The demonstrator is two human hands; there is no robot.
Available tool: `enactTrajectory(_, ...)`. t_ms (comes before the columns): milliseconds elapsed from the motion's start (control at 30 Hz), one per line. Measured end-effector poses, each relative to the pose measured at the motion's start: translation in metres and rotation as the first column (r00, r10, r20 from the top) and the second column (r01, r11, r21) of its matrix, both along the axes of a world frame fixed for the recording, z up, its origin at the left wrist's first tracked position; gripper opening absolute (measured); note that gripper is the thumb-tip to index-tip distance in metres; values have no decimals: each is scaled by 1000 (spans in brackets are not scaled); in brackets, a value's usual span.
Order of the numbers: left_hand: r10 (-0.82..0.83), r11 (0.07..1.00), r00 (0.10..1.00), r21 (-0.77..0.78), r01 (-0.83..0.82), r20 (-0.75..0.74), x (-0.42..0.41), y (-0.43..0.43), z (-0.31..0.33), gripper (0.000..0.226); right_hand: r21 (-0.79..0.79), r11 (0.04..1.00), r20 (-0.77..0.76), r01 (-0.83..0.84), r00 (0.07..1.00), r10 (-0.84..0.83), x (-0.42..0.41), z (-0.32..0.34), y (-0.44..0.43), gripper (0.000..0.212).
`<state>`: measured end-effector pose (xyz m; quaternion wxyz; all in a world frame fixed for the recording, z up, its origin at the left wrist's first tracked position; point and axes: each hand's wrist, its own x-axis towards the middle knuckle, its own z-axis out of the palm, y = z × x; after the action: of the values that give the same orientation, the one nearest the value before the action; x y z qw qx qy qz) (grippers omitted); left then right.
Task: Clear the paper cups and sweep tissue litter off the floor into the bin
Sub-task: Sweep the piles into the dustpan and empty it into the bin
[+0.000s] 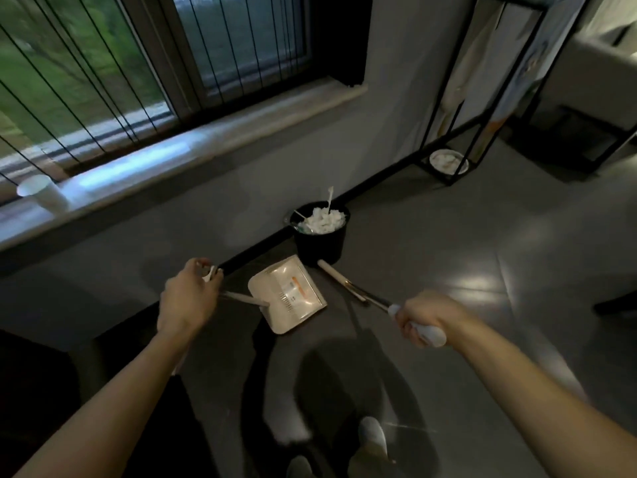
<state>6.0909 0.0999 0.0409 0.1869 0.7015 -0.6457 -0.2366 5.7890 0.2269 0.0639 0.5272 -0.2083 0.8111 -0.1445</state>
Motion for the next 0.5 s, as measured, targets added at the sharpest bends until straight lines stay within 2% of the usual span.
enactTrajectory(133, -29, 993, 999, -116, 32, 27, 5, 5, 39, 33, -58, 984, 32, 171, 985, -169, 10, -5, 10, 22)
enactTrajectory(233, -29, 980, 1000, -197, 29, 3, 11, 9, 62, 31, -108, 981, -58, 164, 984, -171, 10, -10, 17, 18)
enactTrajectory(333, -54, 960, 998, -271, 64, 45, 22, 8, 79, 32, -187, 963, -117, 195, 969, -219, 7, -6, 21, 21)
enactTrajectory(500, -95, 922, 995, -379, 78, -25, 25, 2, 104, 30, -281, 941, -102, 187, 969, -223, 6, 8, 20, 21)
